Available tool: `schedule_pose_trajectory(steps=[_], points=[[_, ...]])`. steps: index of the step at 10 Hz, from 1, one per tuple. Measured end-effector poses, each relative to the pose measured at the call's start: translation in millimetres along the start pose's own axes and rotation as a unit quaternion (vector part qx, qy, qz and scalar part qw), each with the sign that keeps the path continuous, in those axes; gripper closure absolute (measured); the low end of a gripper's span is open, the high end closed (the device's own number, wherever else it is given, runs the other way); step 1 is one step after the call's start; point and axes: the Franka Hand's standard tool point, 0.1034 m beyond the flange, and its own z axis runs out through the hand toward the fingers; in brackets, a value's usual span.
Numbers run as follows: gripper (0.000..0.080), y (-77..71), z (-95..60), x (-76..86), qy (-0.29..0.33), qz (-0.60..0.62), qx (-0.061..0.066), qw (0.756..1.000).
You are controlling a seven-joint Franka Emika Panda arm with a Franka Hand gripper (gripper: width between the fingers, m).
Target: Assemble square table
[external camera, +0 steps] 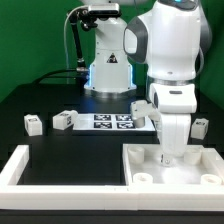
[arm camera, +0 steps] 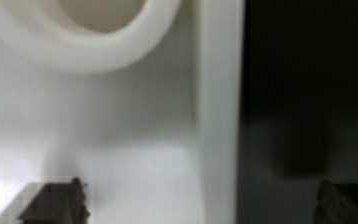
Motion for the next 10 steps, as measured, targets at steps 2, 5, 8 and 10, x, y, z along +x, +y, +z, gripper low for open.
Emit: schedule_pose_trajectory(steps=[2,5,8,10], points=[[0.0151,-11.4,-30.5,9.2,-0.007,0.063,-0.009,0.998],[0.0151,-34.7,-44.5,48.7,-0.016,0.248,-0.007,0.969],[0.0151,-34.9,-43.3,54.8,-0.004,0.333,-0.008,0.943],[0.0151,-36.6,-43.2,56.8,-0.002,0.398,-0.004,0.917]])
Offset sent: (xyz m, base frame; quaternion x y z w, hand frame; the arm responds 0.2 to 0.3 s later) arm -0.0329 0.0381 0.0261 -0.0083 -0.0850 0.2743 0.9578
